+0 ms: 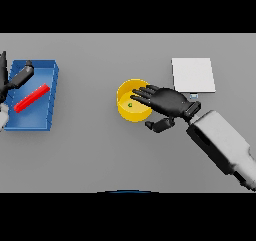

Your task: Pick up the red beaker and tilt it to pour out 1 green nut into yellow bowl. Pick up the yellow bowl and place it on the metallic measuring scale.

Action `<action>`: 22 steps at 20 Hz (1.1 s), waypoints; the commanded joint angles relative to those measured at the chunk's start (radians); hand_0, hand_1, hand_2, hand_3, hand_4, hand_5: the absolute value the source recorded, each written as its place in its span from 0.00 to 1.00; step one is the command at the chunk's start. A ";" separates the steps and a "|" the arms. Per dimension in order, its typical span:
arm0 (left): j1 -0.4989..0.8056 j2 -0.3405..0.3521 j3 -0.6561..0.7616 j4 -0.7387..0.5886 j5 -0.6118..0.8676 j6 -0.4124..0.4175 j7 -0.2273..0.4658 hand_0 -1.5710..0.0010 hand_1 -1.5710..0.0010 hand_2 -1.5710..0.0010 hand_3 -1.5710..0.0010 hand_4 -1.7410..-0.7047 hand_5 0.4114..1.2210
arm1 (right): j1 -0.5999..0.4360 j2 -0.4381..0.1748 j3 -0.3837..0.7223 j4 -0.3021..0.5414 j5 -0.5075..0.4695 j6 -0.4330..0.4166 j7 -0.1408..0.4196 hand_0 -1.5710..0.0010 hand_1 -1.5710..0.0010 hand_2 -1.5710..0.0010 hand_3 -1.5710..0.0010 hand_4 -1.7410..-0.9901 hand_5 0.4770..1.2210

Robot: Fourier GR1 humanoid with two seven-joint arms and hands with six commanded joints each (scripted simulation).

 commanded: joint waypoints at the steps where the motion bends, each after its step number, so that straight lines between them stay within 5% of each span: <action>1: -0.008 -0.012 -0.004 0.010 -0.001 0.001 0.006 1.00 1.00 1.00 1.00 0.96 0.37 | -0.024 0.011 0.011 0.023 0.004 0.011 -0.006 1.00 1.00 1.00 1.00 0.70 0.32; 13: 0.019 0.027 0.010 -0.014 0.011 -0.010 -0.013 1.00 1.00 1.00 1.00 0.96 0.35 | -0.171 0.084 0.103 0.217 0.051 0.096 -0.025 1.00 1.00 1.00 1.00 0.64 0.35; 19: 0.017 0.021 0.010 -0.002 0.012 -0.011 -0.018 1.00 1.00 1.00 1.00 0.96 0.35 | -0.192 0.110 0.116 0.275 0.044 0.155 -0.008 1.00 1.00 0.99 0.97 0.61 0.37; 22: 0.006 0.020 0.013 0.006 0.009 -0.005 -0.012 1.00 1.00 1.00 1.00 0.96 0.36 | -0.186 0.138 0.098 0.284 0.027 0.180 0.051 0.98 0.98 0.95 0.91 0.58 0.44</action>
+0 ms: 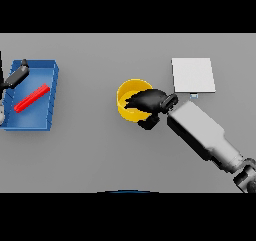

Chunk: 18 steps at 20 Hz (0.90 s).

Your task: Pick up the red beaker and tilt it to pour out 1 green nut into yellow bowl. Pick up the yellow bowl and place it on the metallic measuring scale.

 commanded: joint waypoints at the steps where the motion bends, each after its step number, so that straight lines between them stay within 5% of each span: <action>1: 0.010 0.001 -0.003 -0.004 0.002 -0.002 -0.003 1.00 1.00 1.00 1.00 0.95 0.36 | -0.014 -0.003 -0.002 0.004 0.000 0.009 0.000 0.90 0.91 0.91 0.88 0.56 0.49; 3: 0.020 0.001 -0.001 -0.021 0.004 0.004 -0.014 1.00 1.00 1.00 1.00 0.95 0.36 | -0.001 -0.012 0.006 0.004 0.002 -0.019 -0.035 0.57 0.58 0.61 0.80 0.46 0.67; 6: -0.003 -0.009 -0.010 0.004 -0.006 -0.004 0.001 1.00 1.00 1.00 1.00 0.95 0.36 | -0.009 -0.023 0.005 0.005 -0.021 0.014 -0.066 0.29 0.30 0.31 0.55 0.24 0.83; 11: 0.004 0.003 -0.011 -0.011 -0.010 -0.001 -0.003 1.00 1.00 1.00 1.00 0.96 0.34 | -0.009 -0.045 0.015 -0.006 -0.039 0.027 -0.087 0.10 0.10 0.20 0.19 0.08 0.94; 18: 0.000 0.007 -0.012 -0.011 -0.011 -0.004 0.006 1.00 1.00 1.00 1.00 0.98 0.34 | -0.016 -0.058 0.006 -0.049 -0.057 0.028 -0.048 0.02 0.02 0.15 0.12 0.02 0.99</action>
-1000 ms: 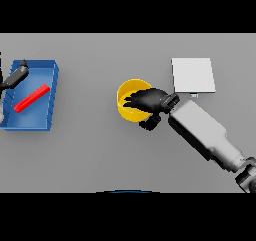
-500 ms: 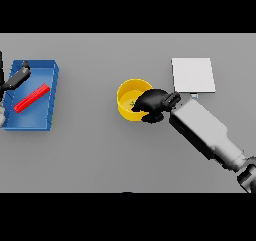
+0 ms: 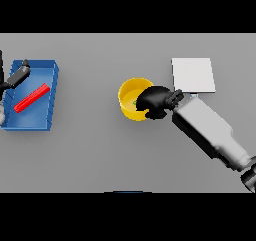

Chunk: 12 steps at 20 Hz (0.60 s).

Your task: Pick up the red beaker and tilt it to pour out 1 green nut into yellow bowl. Pick up the yellow bowl and place it on the metallic measuring scale.

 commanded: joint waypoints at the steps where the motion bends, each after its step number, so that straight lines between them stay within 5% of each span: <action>1: 0.000 0.002 0.002 0.008 0.001 -0.005 -0.011 1.00 1.00 1.00 1.00 0.98 0.34 | -0.002 -0.005 -0.008 -0.024 -0.009 0.018 0.020 0.02 0.02 0.14 0.15 0.01 0.99; 6: 0.006 0.005 0.001 -0.014 0.001 0.002 -0.008 1.00 1.00 1.00 1.00 0.97 0.35 | -0.025 -0.036 -0.059 -0.106 -0.036 0.069 0.074 0.01 0.01 0.10 0.21 0.00 1.00; 12: -0.005 0.000 0.005 -0.001 -0.003 0.005 -0.020 1.00 1.00 1.00 1.00 0.96 0.35 | -0.002 -0.116 -0.127 -0.173 -0.058 0.059 0.081 0.00 0.00 0.08 0.12 0.00 1.00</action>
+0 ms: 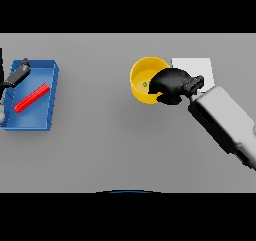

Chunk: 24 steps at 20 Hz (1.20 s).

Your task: Pick up the red beaker and tilt it to pour out 1 green nut into yellow bowl. Pick up the yellow bowl and place it on the metallic measuring scale.

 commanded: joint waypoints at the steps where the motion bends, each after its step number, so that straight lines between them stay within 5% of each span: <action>1: 0.000 0.009 -0.002 -0.004 -0.002 -0.007 0.015 1.00 1.00 1.00 1.00 0.96 0.36 | 0.008 -0.012 -0.011 -0.009 -0.005 0.005 0.011 0.00 0.00 0.07 0.14 0.00 1.00; 5: 0.008 0.011 0.000 -0.004 0.000 -0.010 0.010 1.00 1.00 1.00 1.00 0.96 0.37 | 0.002 -0.065 -0.064 0.012 -0.004 -0.035 0.014 0.00 0.00 0.04 0.21 0.00 1.00; 12: 0.005 0.016 0.006 -0.017 0.007 -0.015 0.030 1.00 1.00 1.00 1.00 0.97 0.35 | -0.035 -0.118 -0.144 0.201 0.011 -0.152 -0.051 0.00 0.00 0.04 0.25 0.00 1.00; 21: 0.031 0.028 0.003 -0.044 0.000 -0.005 0.034 1.00 1.00 1.00 1.00 0.98 0.33 | -0.057 -0.100 -0.170 0.477 0.061 -0.292 -0.100 0.00 0.00 0.11 0.13 0.00 1.00; 24: 0.015 0.017 0.005 -0.031 0.003 -0.007 0.037 1.00 1.00 1.00 1.00 0.98 0.33 | -0.052 -0.080 -0.172 0.511 0.057 -0.313 -0.120 0.00 0.00 0.12 0.15 0.00 1.00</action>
